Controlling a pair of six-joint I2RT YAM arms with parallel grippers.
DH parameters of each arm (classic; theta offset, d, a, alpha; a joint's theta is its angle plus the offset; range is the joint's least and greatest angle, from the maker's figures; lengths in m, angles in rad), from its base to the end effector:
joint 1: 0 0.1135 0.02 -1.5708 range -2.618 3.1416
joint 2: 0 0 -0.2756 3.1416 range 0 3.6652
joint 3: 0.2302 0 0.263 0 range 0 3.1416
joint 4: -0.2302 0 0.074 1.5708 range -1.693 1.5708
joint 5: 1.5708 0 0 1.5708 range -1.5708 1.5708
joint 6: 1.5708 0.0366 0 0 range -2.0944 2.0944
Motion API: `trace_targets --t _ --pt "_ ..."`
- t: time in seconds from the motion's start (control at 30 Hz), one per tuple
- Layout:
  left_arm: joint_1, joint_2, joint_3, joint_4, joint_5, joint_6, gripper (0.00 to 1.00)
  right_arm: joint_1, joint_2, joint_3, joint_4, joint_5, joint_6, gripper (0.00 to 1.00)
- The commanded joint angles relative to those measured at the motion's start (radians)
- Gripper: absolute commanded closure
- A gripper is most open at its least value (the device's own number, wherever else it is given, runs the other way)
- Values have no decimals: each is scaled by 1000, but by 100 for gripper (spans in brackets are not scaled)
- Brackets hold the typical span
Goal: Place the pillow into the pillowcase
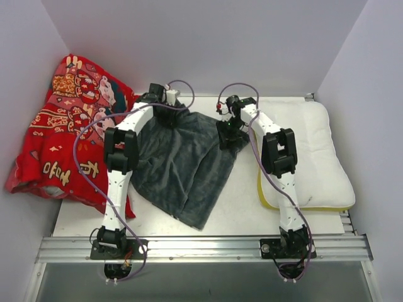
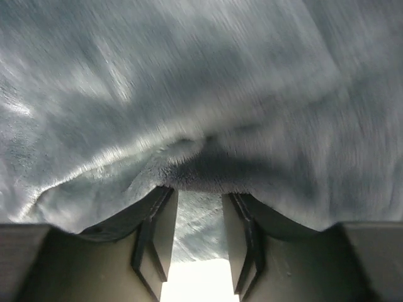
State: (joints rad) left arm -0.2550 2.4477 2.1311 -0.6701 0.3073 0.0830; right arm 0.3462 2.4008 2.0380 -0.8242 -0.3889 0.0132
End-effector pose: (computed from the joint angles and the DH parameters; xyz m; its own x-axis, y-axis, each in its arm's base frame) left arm 0.5332 -0.1504 0.1762 -0.7711 0.2827 -0.5705 0.4674 0.8598 -0.2058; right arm 0.4886 0.1910 0.1647 -0.8781 -0.3037 -0.3698 -0.4360 0.8263 0.3565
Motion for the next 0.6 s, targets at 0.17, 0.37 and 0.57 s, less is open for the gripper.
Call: trace_targets --t 0.17,0.37,0.57 --pt "148 111 210 4 -91 -89 53 1 -177 39 -9 59 -39 46" --pt "135 -51 129 6 67 -28 20 -45 -374 -79 -26 436 -114 22" --pt "102 -274 -49 3 118 -6 3 -283 -370 -1 -124 402 -21 13"
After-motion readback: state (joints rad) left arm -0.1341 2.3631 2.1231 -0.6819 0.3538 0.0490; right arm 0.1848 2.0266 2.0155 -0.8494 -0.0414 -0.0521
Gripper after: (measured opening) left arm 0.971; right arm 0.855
